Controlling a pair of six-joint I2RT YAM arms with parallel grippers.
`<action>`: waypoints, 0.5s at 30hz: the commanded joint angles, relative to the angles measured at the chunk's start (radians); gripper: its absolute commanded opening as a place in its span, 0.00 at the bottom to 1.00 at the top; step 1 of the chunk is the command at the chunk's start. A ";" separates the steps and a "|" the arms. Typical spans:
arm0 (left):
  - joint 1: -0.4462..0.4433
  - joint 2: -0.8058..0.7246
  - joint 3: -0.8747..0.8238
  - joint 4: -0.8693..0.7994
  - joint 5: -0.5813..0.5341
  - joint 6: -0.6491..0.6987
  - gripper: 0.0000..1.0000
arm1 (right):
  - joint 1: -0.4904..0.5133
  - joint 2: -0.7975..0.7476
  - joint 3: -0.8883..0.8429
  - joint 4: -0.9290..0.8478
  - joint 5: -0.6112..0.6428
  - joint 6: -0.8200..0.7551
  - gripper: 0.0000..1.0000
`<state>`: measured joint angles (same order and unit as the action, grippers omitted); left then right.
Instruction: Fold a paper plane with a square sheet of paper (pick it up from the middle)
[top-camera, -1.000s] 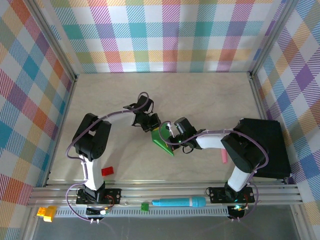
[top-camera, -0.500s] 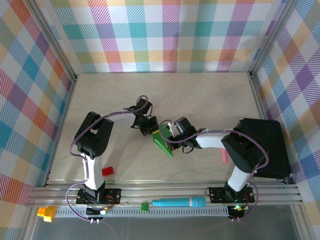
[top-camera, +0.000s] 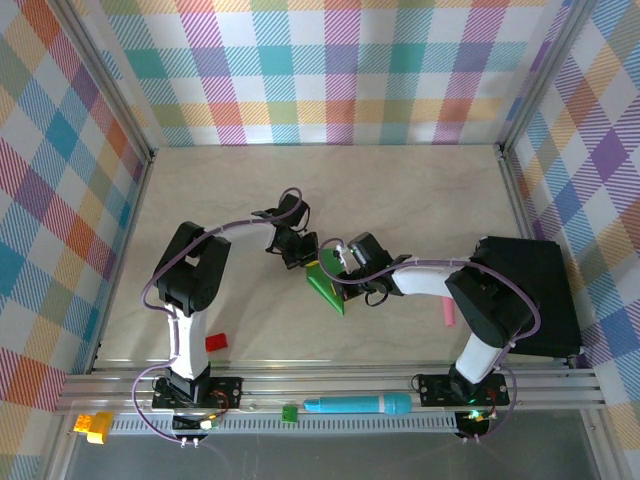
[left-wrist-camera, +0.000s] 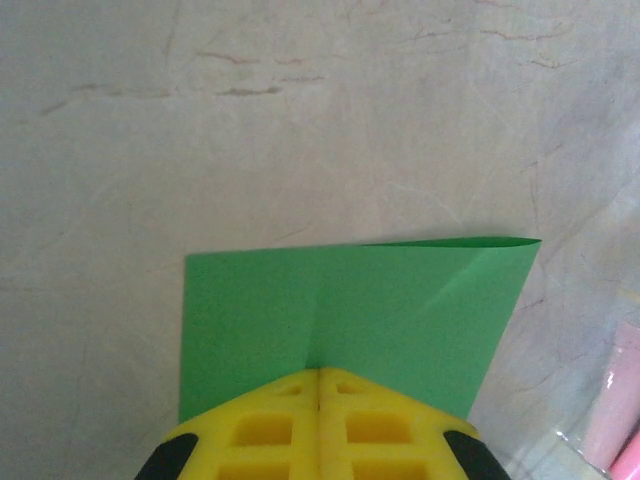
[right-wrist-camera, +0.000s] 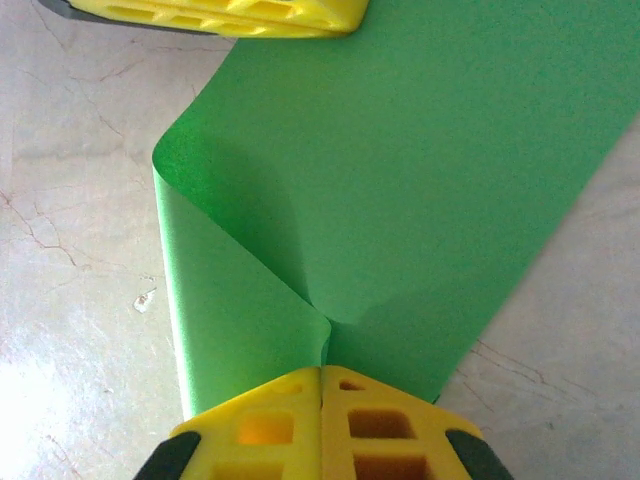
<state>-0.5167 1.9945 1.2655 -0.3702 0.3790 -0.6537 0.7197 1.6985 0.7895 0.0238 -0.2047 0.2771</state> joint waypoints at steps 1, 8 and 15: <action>-0.017 0.083 -0.017 -0.128 -0.080 0.034 0.01 | -0.003 -0.010 0.022 -0.024 0.007 0.005 0.00; -0.022 0.092 -0.011 -0.136 -0.083 0.044 0.01 | -0.003 0.006 0.035 -0.028 0.024 -0.002 0.00; -0.023 0.091 -0.009 -0.134 -0.080 0.046 0.01 | -0.003 0.024 0.038 -0.027 0.012 -0.001 0.00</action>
<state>-0.5224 2.0037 1.2877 -0.3988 0.3653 -0.6300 0.7197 1.7050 0.8024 0.0128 -0.1905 0.2768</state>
